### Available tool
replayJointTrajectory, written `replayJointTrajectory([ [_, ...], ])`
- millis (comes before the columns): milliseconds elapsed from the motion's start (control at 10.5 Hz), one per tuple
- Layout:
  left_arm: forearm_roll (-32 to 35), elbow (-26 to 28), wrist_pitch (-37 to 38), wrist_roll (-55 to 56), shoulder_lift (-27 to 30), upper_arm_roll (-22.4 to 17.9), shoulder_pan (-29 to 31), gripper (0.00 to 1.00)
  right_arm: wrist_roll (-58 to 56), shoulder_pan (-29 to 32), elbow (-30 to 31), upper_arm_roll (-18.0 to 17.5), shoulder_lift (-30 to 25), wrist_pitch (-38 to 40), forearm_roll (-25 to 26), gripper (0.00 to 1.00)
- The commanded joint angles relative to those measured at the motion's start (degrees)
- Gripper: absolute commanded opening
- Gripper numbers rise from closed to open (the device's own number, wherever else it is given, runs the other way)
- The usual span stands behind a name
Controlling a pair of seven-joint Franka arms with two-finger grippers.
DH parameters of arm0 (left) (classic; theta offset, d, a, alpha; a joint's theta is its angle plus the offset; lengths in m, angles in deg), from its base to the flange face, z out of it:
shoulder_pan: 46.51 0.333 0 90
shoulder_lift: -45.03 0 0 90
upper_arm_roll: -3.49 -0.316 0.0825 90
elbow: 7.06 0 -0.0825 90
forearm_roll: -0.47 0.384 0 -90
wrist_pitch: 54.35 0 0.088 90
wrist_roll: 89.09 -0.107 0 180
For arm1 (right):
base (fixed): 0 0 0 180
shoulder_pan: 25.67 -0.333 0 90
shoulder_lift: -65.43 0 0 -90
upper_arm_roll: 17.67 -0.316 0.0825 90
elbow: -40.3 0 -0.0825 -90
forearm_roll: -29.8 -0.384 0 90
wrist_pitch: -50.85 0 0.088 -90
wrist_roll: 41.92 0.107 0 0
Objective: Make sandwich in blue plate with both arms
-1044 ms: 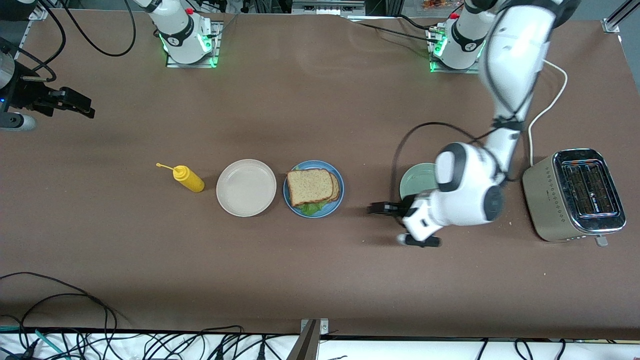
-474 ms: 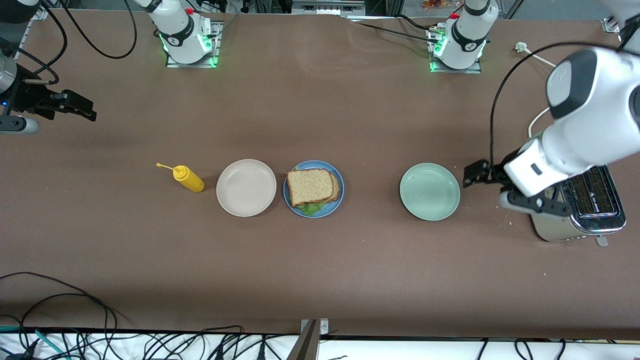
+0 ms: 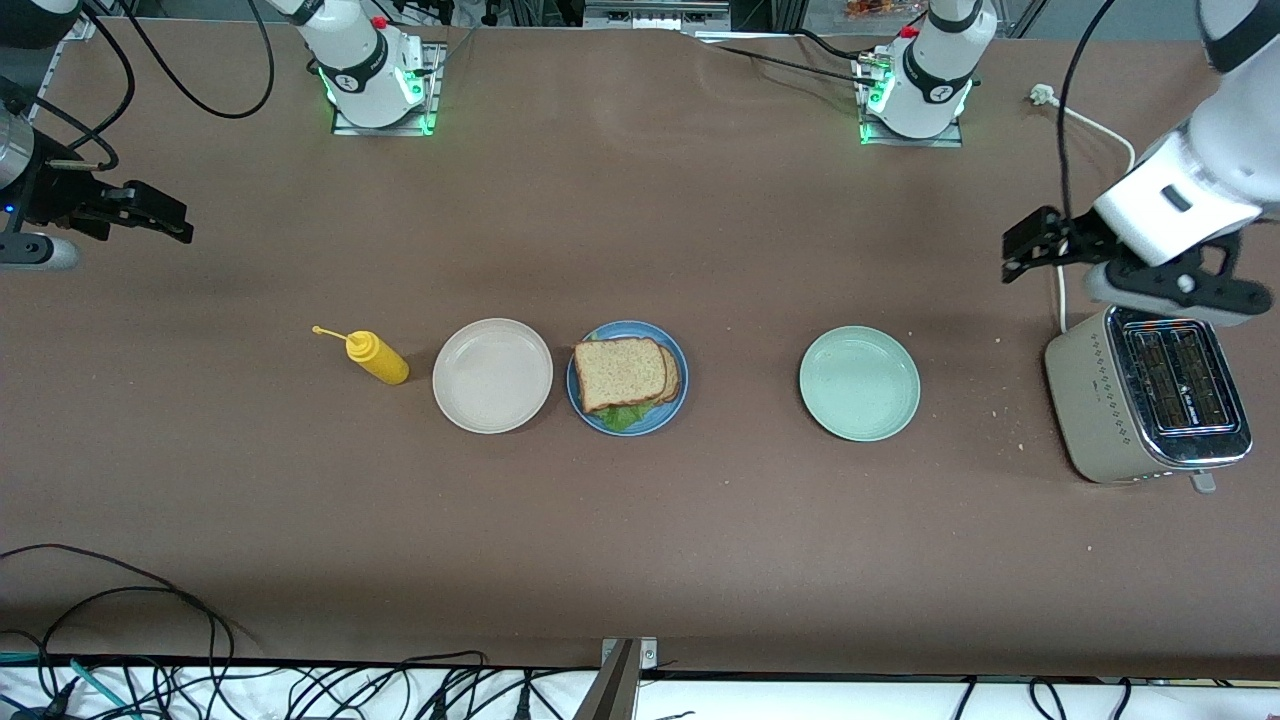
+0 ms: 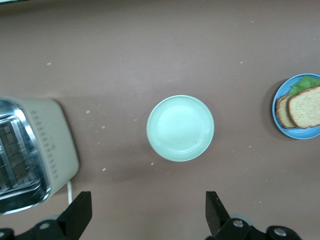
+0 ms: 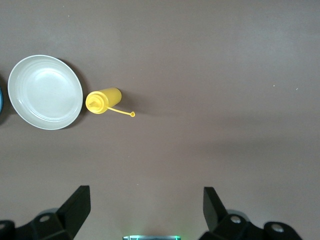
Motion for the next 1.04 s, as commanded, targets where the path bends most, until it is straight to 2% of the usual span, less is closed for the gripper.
replayJointTrajectory([
  [0,3.4,2.2,4.1,0.1,4.0,0.0,0.8,1.0,-0.2,0.0,-1.4,0.0,0.4,1.3,0.1,1.0],
  [379,3.3,1.7,5.8,3.5,4.5,-0.3,1.8,1.0,-0.2,0.0,-1.4,0.0,0.4,1.3,0.1,1.0],
  [664,2.7,0.6,5.8,3.4,3.7,-2.3,1.9,1.0,-0.2,0.0,-1.4,0.0,0.4,1.3,0.1,1.0],
  [949,2.5,0.4,5.8,3.3,3.2,-2.3,5.1,1.0,-0.2,0.0,-1.4,0.0,0.4,1.3,0.1,1.0],
])
